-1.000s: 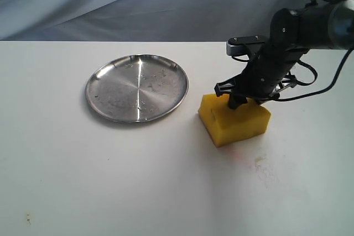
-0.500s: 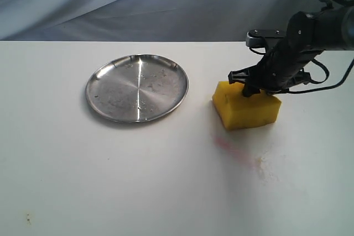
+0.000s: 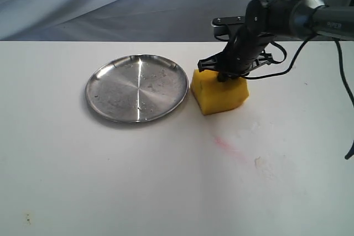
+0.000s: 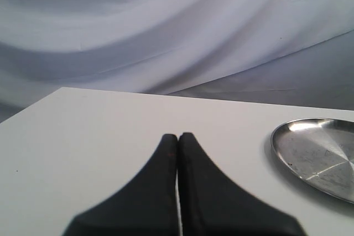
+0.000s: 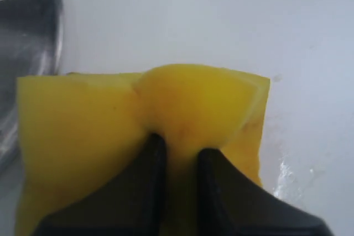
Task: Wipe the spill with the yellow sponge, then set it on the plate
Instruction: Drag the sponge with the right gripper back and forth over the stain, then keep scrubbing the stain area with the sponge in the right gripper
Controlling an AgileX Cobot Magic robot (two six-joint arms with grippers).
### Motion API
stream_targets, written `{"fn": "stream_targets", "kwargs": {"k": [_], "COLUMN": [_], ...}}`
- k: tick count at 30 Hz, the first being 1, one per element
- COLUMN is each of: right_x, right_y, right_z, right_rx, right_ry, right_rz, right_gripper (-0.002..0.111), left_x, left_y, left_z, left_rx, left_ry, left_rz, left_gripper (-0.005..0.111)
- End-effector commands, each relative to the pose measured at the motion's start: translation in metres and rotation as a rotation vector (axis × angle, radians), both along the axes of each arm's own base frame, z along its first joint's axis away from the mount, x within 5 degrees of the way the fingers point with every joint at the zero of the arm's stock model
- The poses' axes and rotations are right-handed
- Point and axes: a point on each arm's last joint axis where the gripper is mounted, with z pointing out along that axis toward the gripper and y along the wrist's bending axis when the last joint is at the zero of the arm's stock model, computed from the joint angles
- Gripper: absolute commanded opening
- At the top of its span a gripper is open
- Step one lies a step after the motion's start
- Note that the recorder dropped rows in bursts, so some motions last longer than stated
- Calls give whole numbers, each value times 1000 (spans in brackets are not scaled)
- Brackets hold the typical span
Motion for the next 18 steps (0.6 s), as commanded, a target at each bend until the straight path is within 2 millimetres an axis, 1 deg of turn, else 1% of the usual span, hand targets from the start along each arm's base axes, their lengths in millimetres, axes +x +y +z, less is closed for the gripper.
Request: {"fn": "stream_targets", "kwargs": {"k": [1,5,8,12,15,18], "right_x": [-15,-32,-48,-74,-102,-132], "right_y": [13,13,5,-20,-39,-52], "right_z": [0,-1,-1,2,-4,-10], "right_rx": [-43,-78,-98,-114,-115,-119], "right_ry": [98,159,149,133,143,169], "right_rz": [59,80,85,47,5,-7], "right_gripper": [13,13,13,13,13,13], "left_x": [0,0,0,0,0,0], "left_y": [0,0,0,0,0,0], "left_z": [-1,-1,-1,-1,-1,-1], "left_rx": [0,0,0,0,-2,-2], "left_ry": [-3,-3,-3,-3,-3,-3], "left_rz": [-6,-6,-6,-6,-6,-6], "left_gripper": [0,0,0,0,0,0]}}
